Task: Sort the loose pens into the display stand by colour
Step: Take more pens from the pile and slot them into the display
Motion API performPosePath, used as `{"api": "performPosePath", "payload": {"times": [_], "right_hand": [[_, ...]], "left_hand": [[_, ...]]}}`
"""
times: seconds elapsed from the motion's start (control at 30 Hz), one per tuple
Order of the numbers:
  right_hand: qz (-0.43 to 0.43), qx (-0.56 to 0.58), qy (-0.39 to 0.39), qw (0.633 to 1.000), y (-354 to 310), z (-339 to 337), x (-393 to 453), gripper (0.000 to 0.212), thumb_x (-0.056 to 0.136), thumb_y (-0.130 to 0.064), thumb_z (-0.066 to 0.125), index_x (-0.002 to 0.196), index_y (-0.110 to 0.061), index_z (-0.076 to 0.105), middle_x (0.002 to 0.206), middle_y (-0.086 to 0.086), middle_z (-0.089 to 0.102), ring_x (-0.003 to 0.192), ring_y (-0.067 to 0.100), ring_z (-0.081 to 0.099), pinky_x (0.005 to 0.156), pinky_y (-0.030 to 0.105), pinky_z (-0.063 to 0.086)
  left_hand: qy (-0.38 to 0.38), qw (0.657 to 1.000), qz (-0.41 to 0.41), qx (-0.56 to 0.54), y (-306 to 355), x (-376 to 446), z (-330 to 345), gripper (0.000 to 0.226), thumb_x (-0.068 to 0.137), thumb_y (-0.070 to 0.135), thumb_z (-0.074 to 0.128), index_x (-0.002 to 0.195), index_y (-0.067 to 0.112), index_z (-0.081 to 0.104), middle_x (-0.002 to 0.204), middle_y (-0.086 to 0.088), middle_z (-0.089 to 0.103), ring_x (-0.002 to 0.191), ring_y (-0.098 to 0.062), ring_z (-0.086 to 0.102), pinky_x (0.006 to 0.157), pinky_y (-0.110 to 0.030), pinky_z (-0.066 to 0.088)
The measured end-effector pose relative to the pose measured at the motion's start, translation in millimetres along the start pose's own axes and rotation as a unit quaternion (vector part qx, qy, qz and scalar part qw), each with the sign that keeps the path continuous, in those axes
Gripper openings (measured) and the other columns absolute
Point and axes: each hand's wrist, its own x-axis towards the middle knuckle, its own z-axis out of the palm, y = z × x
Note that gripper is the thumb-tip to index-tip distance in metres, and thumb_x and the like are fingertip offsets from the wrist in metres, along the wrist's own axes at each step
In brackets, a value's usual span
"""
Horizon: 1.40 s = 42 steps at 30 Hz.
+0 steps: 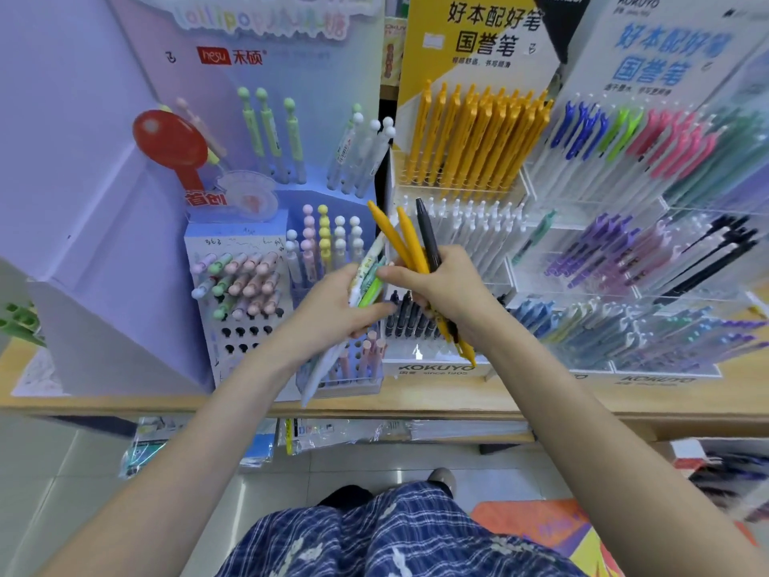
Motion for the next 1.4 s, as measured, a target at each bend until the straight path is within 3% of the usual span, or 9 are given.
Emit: {"api": "performPosePath", "payload": {"times": [0.2,0.37,0.63,0.8,0.9,1.07,1.13,1.2,1.4], "right_hand": [[0.014,0.191,0.088,0.978,12,-44,-2,0.009,0.08,-0.012,0.072,0.08,-0.008,0.063,0.06,0.001,0.059,0.042,0.008,0.041,0.038,0.02,0.034],[0.02,0.259,0.183,0.948,28,-87,-13,0.012,0.082,-0.013,0.069,0.09,-0.005,0.065,0.069,0.004,0.061,0.043,0.008,0.041,0.038,0.019,0.033],[0.023,0.319,0.187,0.929,39,-146,-26,0.014,0.085,-0.011,0.065,0.095,-0.002,0.063,0.075,0.008,0.057,0.041,0.007,0.039,0.037,0.018,0.031],[-0.111,0.156,0.343,0.92,5,-215,-23,0.009,0.083,-0.017,0.069,0.076,-0.017,0.065,0.048,-0.003,0.048,0.038,0.009,0.04,0.041,0.021,0.033],[-0.227,-0.029,0.394,0.89,-20,-249,-8,0.007,0.083,-0.022,0.067,0.079,-0.016,0.067,0.057,0.002,0.054,0.047,0.006,0.048,0.052,0.025,0.04],[-0.282,-0.241,0.336,0.866,-30,-274,31,0.027,0.079,-0.029,0.066,0.082,-0.002,0.068,0.069,0.013,0.065,0.07,0.032,0.062,0.064,0.035,0.046],[-0.281,-0.278,0.314,0.863,-30,-276,38,0.025,0.083,-0.02,0.068,0.068,-0.004,0.056,0.052,-0.002,0.047,0.059,0.027,0.049,0.05,0.022,0.031],[-0.279,-0.301,0.303,0.86,-30,-280,41,0.025,0.084,-0.018,0.068,0.067,-0.008,0.053,0.049,-0.01,0.035,0.056,0.023,0.041,0.05,0.027,0.023],[-0.318,-0.317,0.23,0.864,-32,-294,37,0.009,0.083,-0.015,0.069,0.083,-0.006,0.07,0.062,0.011,0.061,0.053,0.016,0.05,0.051,0.021,0.031]], "left_hand": [[-0.071,0.989,0.0,-0.128,20,10,12,0.008,0.092,0.02,0.052,0.095,0.012,0.054,0.078,-0.005,0.065,0.06,-0.007,0.062,0.057,-0.019,0.051],[-0.135,0.985,-0.007,-0.108,29,24,30,0.006,0.094,0.02,0.051,0.09,0.016,0.051,0.076,-0.006,0.064,0.053,-0.009,0.054,0.04,-0.018,0.039],[-0.128,0.987,0.012,-0.1,58,45,62,0.002,0.093,0.018,0.052,0.094,0.019,0.051,0.067,0.003,0.062,0.049,-0.004,0.045,0.039,-0.014,0.033],[-0.01,0.99,0.04,-0.131,81,66,81,0.009,0.095,0.016,0.049,0.086,0.017,0.048,0.061,0.001,0.052,0.041,-0.003,0.035,0.038,-0.014,0.029],[0.034,0.984,0.044,-0.169,93,79,95,0.009,0.095,0.014,0.049,0.087,0.015,0.047,0.06,-0.001,0.045,0.038,-0.002,0.031,0.035,-0.013,0.025],[0.071,0.98,0.06,-0.177,105,96,123,0.01,0.095,0.016,0.049,0.085,0.018,0.049,0.06,0.001,0.044,0.038,-0.002,0.032,0.035,-0.013,0.027],[0.077,0.98,0.063,-0.172,109,101,131,0.007,0.094,0.018,0.05,0.087,0.019,0.051,0.061,0.001,0.044,0.039,-0.001,0.034,0.036,-0.013,0.029],[0.078,0.979,0.061,-0.178,111,104,137,0.005,0.094,0.018,0.05,0.09,0.018,0.051,0.061,0.0,0.045,0.039,-0.001,0.034,0.035,-0.013,0.029],[0.1,0.977,0.05,-0.18,112,113,145,0.006,0.094,0.017,0.05,0.089,0.014,0.05,0.058,0.002,0.044,0.038,-0.003,0.032,0.035,-0.014,0.026]]}}
